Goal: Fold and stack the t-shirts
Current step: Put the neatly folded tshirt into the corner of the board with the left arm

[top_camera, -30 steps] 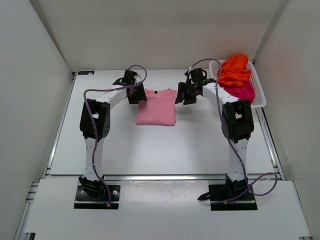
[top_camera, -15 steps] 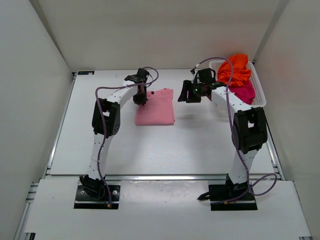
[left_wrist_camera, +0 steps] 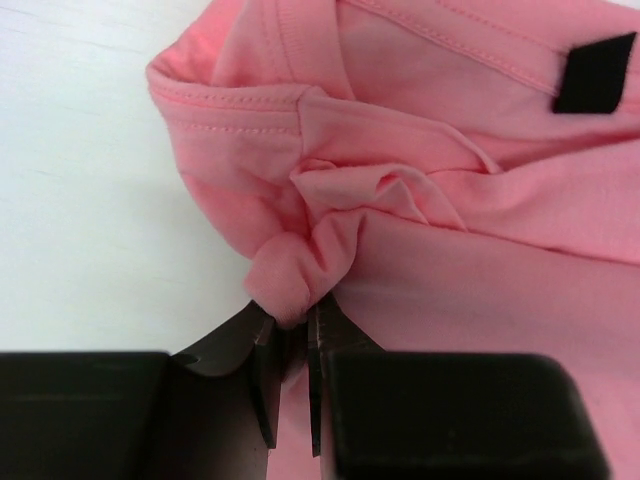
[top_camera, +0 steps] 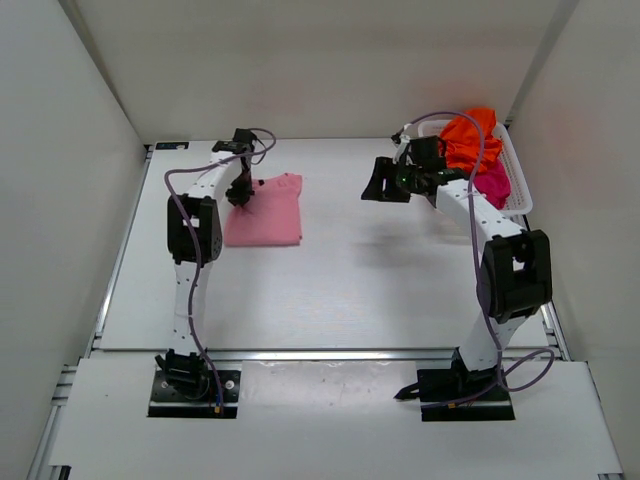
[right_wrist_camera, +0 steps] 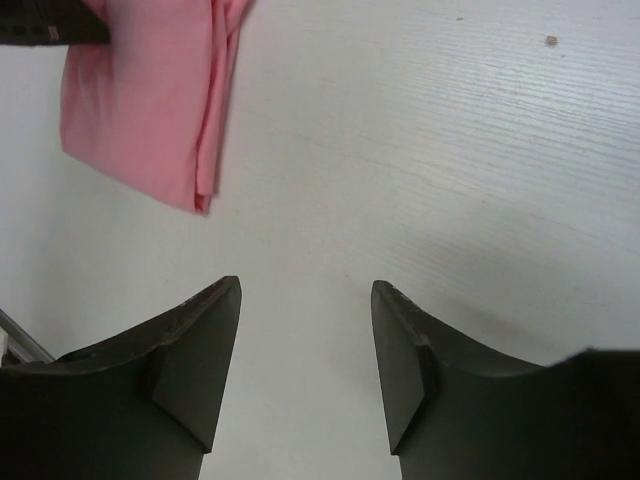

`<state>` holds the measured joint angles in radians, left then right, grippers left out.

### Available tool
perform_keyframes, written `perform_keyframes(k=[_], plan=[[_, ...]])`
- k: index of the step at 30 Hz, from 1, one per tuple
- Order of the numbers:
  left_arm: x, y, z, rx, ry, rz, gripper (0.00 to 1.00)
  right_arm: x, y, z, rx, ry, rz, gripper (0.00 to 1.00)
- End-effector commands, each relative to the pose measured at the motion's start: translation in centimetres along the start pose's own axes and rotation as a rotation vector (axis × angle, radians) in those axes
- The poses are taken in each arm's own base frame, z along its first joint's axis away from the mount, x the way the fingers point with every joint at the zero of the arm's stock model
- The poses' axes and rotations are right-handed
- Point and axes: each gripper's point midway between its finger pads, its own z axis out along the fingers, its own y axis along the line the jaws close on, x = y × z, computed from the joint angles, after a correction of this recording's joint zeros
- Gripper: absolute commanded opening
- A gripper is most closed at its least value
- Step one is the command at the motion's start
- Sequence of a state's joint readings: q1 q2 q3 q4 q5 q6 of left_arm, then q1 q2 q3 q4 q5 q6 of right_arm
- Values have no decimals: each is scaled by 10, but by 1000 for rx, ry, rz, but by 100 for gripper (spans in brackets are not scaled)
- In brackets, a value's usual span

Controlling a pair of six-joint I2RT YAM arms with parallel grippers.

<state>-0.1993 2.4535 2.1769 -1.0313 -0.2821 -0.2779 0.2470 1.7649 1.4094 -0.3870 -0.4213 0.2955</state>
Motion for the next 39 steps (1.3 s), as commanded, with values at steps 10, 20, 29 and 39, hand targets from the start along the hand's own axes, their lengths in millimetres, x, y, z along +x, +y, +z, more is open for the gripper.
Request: perform_keyframes(k=[10, 20, 29, 39], plan=[[-78, 118, 8, -267, -171, -64, 0, 2, 20, -34, -94, -63, -44, 53], [-125, 190, 12, -328, -332, -138, 0, 10, 31, -31, -105, -14, -30, 52], [-154, 218, 29, -253, -434, -219, 0, 12, 42, -28, -82, 22, -17, 52], [-180, 234, 30, -303, -554, -218, 0, 20, 55, -18, -69, 94, -19, 50]])
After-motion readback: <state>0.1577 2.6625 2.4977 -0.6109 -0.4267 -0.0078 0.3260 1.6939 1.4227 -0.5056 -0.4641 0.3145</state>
